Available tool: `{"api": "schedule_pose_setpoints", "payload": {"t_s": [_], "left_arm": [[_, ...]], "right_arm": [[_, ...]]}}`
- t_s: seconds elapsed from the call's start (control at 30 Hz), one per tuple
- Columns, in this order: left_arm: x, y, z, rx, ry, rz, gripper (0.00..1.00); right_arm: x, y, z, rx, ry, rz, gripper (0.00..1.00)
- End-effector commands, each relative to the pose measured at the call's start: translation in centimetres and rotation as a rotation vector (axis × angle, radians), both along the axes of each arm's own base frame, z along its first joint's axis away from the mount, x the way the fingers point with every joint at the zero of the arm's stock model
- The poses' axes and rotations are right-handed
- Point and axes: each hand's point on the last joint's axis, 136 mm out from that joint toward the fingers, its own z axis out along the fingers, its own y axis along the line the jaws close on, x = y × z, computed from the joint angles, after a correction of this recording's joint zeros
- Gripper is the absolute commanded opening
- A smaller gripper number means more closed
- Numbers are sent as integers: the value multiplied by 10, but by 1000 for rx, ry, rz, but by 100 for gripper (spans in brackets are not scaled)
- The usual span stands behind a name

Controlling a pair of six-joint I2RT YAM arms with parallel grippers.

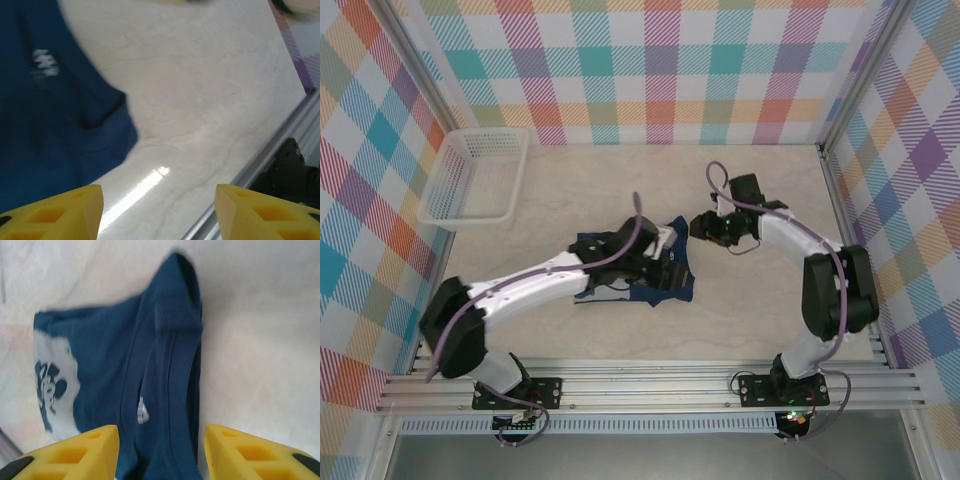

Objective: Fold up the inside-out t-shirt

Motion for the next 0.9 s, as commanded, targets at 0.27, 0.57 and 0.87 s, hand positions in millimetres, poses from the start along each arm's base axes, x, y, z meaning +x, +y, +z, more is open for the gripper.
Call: {"api": "schedule_pose_setpoints", "payload": {"t_s": [0.27,0.57,0.87], "left_arm": [[67,128,-74,152,192,403,63],[66,151,-118,271,270,438,63],[38,170,-148,367,338,428,63]], "right_arm": [[-69,23,-54,48,192,52,50],[-66,10,-75,-90,185,40,17],[-61,-20,-77,-283,156,22,5]]}}
